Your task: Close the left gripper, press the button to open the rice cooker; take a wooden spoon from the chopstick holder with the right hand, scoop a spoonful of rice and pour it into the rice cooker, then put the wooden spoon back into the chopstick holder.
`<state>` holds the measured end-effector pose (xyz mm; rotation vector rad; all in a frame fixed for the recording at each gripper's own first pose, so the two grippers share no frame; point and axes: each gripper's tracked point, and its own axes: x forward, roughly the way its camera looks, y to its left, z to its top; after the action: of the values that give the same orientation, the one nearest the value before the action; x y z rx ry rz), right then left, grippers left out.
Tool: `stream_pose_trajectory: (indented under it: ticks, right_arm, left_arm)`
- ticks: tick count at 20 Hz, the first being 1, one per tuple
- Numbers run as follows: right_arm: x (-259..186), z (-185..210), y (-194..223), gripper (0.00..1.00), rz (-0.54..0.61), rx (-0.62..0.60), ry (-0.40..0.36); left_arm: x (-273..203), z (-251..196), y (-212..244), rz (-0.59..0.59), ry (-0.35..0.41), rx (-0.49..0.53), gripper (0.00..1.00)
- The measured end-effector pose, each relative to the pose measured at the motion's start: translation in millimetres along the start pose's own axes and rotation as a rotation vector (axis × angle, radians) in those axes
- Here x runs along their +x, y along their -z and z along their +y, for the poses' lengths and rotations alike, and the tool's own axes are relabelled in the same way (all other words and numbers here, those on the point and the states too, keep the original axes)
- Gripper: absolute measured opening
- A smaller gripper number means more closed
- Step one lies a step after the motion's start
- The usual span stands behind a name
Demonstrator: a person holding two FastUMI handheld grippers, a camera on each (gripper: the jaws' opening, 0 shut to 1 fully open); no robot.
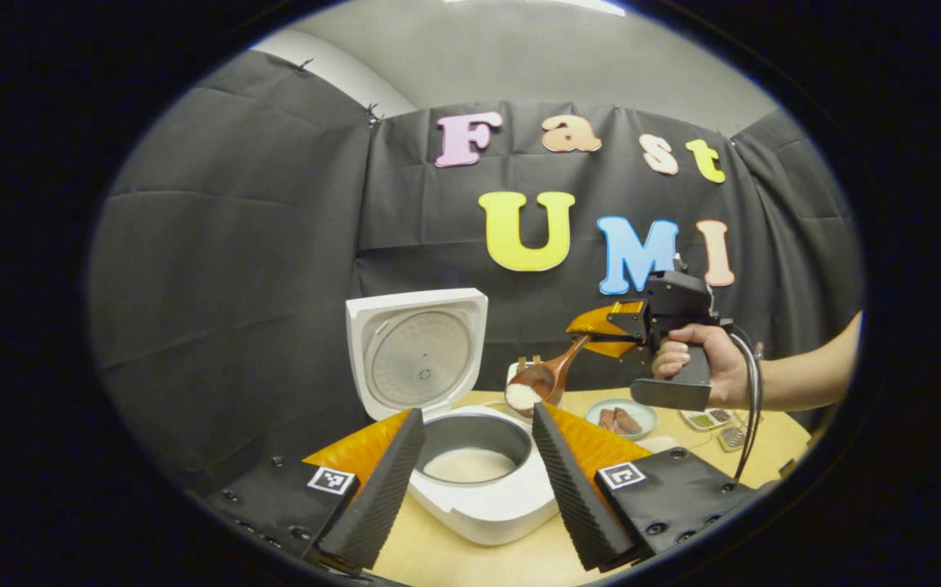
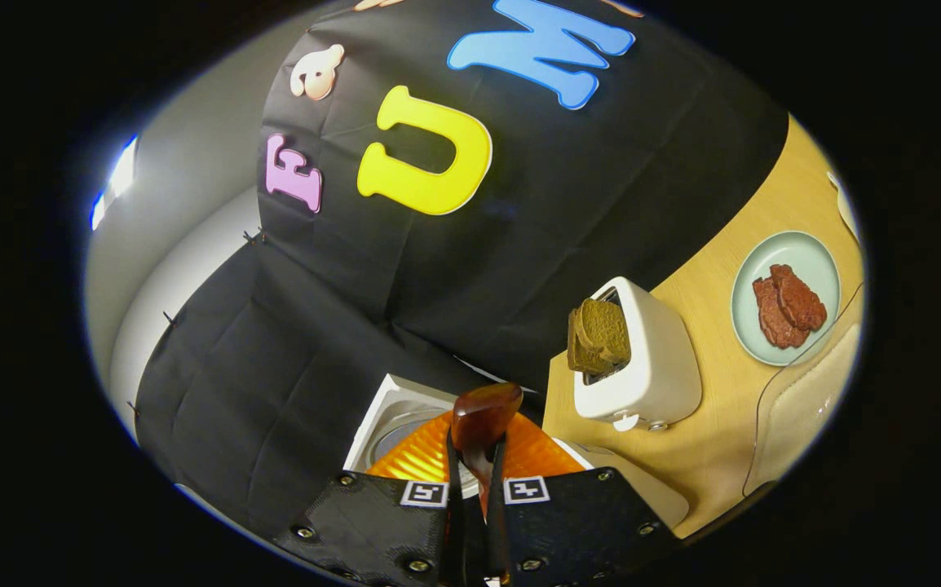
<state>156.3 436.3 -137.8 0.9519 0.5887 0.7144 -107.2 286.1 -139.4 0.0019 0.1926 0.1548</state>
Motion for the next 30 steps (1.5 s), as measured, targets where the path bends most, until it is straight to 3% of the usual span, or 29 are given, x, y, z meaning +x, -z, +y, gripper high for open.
stream_pose_trajectory:
  ticks: [2,4,6,7,8,10,15,17,21,23,25,26,30]
  right_arm:
    - [11,1,8,0.10,0.012,-0.039,0.014]
    - [19,-1,17,0.10,0.017,-0.102,0.045]
    - [29,-1,30,0.11,0.033,-0.154,0.067]
    - [34,-2,35,0.11,0.044,-0.179,0.076]
    - [40,-3,41,0.11,0.058,-0.208,0.085]
    - [50,-1,52,0.11,0.082,-0.278,0.097]
    - [67,14,73,0.11,0.098,-0.532,0.093]
    - [71,23,82,0.11,0.111,-0.639,0.066]
    - [76,43,98,0.10,0.114,-0.844,-0.005]
    - [76,51,109,0.10,0.110,-0.942,-0.066]
    - [75,55,119,0.10,0.117,-1.044,-0.115]
    - [74,57,124,0.10,0.118,-1.094,-0.136]
    - [66,60,144,0.10,0.145,-1.208,-0.199]
  left_arm:
    - [-1,2,1,0.004,-0.004,-0.003,0.88]
    - [-4,2,0,-0.001,-0.004,-0.001,0.98]
    - [-2,6,1,-0.001,-0.010,-0.002,0.88]
    - [-2,8,3,0.000,-0.015,-0.005,0.88]
    - [-2,13,4,0.000,-0.026,-0.007,0.98]
    - [-3,18,3,-0.005,-0.039,-0.017,0.88]
    - [-6,22,8,0.001,-0.066,-0.030,0.88]
    - [-8,23,8,0.001,-0.071,-0.032,0.88]
    - [-12,25,10,0.005,-0.086,-0.042,0.98]
    - [-14,25,12,0.011,-0.094,-0.054,0.93]
    - [-15,26,12,0.012,-0.102,-0.062,0.93]
    - [-16,26,13,0.013,-0.105,-0.063,0.98]
    - [-17,25,19,0.026,-0.105,-0.080,0.88]
